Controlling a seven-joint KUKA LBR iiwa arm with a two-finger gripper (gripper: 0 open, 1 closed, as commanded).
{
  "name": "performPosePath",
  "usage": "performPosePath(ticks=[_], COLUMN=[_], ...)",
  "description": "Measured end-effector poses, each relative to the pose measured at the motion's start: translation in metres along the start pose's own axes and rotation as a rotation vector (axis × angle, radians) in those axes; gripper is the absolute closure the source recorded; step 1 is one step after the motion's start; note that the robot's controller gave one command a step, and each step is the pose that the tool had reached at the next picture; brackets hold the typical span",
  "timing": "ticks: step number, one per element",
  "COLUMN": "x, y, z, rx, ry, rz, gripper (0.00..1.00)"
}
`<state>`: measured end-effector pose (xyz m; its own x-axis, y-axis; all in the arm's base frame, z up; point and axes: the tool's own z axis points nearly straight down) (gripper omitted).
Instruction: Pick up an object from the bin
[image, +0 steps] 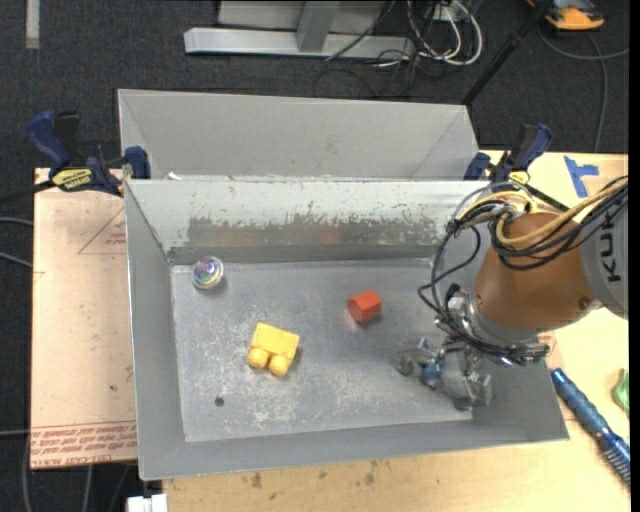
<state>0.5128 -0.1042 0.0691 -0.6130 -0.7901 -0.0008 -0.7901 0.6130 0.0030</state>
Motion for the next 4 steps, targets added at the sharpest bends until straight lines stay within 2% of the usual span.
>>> performPosePath(ticks=[1, 2, 3, 4], x=[-0.004, -0.021, -0.020, -0.025], y=[-0.055, -0.023, -0.024, -0.043], z=[-0.001, 0.000, 0.000, -0.265], rx=[-0.012, 0.001, 0.001, 0.014], ry=[-0.016, -0.001, -0.001, -0.004], rz=[0.030, -0.330, -0.328, -0.348], gripper=[0.00, 0.00, 1.00, 1.00])
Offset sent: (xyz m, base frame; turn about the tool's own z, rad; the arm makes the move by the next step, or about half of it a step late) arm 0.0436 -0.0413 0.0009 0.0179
